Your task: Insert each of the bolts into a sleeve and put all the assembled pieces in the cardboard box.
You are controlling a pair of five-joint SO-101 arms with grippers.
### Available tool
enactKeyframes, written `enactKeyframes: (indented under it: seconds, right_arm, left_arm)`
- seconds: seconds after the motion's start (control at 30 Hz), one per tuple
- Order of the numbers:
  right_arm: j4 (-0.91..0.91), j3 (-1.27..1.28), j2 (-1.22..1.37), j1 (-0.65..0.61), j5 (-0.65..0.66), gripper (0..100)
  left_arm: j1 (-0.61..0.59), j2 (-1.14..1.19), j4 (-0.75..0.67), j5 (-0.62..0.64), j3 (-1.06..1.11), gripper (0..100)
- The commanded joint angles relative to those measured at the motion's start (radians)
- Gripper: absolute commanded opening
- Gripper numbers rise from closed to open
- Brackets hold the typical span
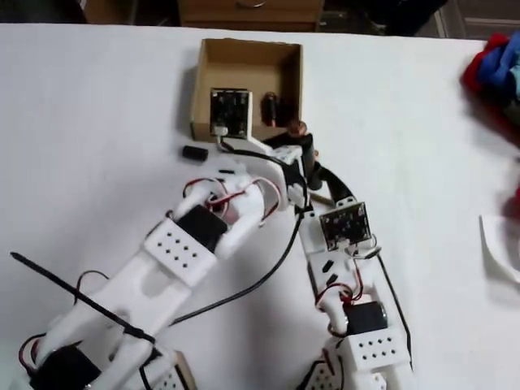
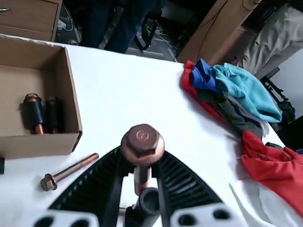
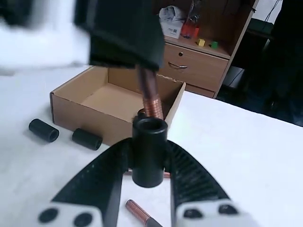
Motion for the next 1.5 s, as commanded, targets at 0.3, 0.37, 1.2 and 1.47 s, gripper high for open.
enactKeyframes:
  seconds: [0.3,0.37,1.2,1.47]
  right_arm:
    - [0.001,0.011,0.004,0.004,0.006,2.3]
    - [0.002,0.011,0.004,0.004,0.006,2.3]
    - [0.050,0.011,0.005,0.007,0.011,2.3]
    - [0.050,0.011,0.005,0.005,0.012,2.3]
  left_arm:
    - [-0.028,-0.014,0.003,-0.003,-0.094,3]
    - [-0.049,-0.014,0.005,-0.003,-0.119,3]
    - [-0.028,-0.015,0.210,-0.003,-0.222,3]
    - [-0.029,-0.092,0.212,-0.003,-0.216,3]
